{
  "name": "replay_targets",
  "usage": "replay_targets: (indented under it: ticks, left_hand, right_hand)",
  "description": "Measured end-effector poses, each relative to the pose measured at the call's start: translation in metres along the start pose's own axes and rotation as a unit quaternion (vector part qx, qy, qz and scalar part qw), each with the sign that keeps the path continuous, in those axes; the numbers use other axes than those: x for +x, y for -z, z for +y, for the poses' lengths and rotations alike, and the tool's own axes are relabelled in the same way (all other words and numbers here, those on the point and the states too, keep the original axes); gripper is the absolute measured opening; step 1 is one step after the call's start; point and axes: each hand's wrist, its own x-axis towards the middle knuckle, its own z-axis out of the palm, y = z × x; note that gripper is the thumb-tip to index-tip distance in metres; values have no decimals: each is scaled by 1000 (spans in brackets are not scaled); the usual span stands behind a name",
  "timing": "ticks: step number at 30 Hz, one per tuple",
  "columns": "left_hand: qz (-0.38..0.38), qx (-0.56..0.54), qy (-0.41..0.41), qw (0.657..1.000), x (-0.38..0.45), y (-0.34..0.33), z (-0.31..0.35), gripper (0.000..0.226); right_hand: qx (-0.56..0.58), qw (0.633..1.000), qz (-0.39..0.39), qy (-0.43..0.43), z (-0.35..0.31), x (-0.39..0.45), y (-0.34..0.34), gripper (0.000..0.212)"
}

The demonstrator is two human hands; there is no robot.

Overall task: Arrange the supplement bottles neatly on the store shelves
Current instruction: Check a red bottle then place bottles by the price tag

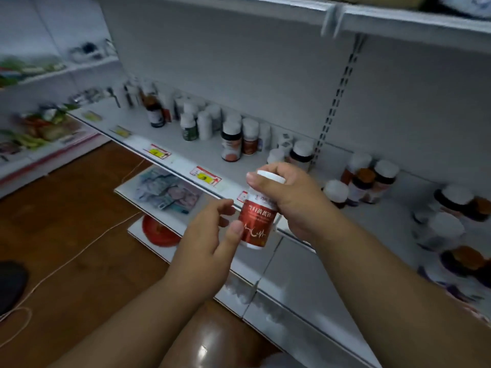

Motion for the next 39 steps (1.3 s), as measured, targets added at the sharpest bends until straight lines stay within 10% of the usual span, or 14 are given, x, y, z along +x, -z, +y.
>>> replay_targets:
  ticks: [19,30,39]
  left_hand:
    - [-67,91,25,993,188,70,-131,47]
    - [-245,2,-114,963,261,107,-176,39]
    - [-327,-30,-131,936,238,106,-183,53]
  right_hand:
    - [-291,952,70,58,-10,199,-83,40]
    - [-153,937,308,60,26,181,-137,19]
    - [-96,930,355,16,37,160,-157,8]
